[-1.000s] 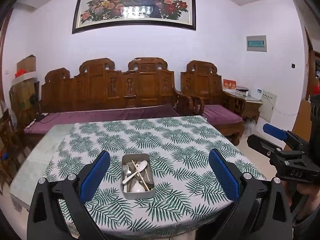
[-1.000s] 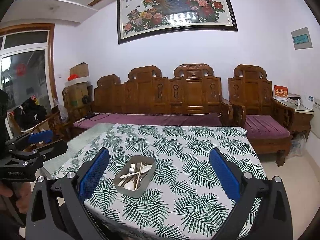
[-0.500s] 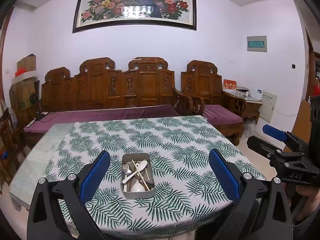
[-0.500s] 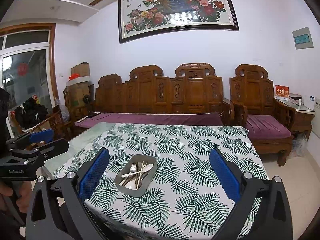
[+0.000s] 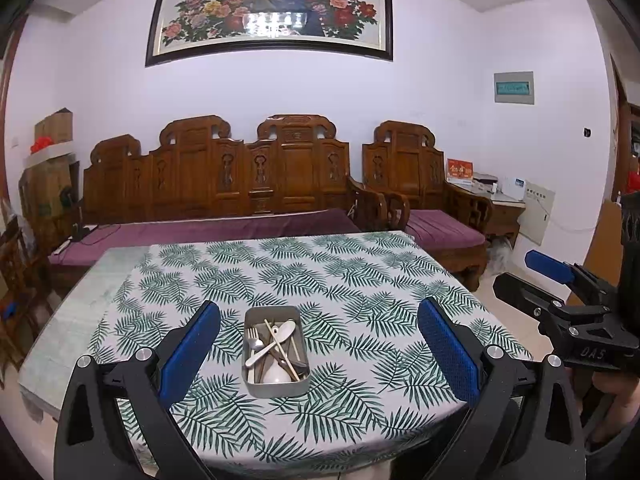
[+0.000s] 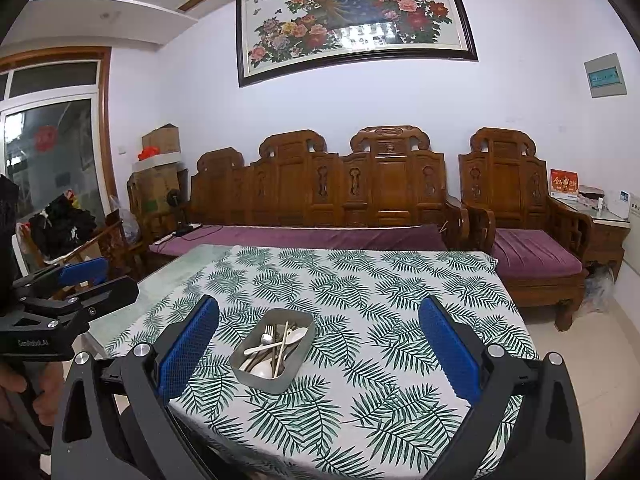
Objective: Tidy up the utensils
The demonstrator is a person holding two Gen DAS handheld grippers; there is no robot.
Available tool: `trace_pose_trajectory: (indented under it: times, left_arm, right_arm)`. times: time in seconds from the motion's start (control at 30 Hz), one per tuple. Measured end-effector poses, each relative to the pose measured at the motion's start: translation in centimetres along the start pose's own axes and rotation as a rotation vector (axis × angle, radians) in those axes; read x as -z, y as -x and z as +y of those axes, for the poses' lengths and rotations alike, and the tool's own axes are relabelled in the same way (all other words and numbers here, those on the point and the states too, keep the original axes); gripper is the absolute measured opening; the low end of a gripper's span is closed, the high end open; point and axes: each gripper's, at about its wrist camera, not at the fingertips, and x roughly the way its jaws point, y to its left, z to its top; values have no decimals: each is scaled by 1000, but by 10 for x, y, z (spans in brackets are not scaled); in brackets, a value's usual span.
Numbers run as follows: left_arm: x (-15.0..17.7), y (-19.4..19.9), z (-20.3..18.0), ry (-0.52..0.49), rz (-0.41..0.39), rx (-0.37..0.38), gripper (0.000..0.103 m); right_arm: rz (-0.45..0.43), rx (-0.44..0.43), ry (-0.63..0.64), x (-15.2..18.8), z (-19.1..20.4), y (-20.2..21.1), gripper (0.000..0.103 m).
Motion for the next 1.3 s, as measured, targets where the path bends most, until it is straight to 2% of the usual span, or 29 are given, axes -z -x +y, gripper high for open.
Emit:
trace_pose_trajectory:
  times: [1.3]
  left_arm:
    - [1, 3, -3, 1, -6, 2, 95]
  right_arm:
    - [-2, 0, -5, 3, -3, -1, 101]
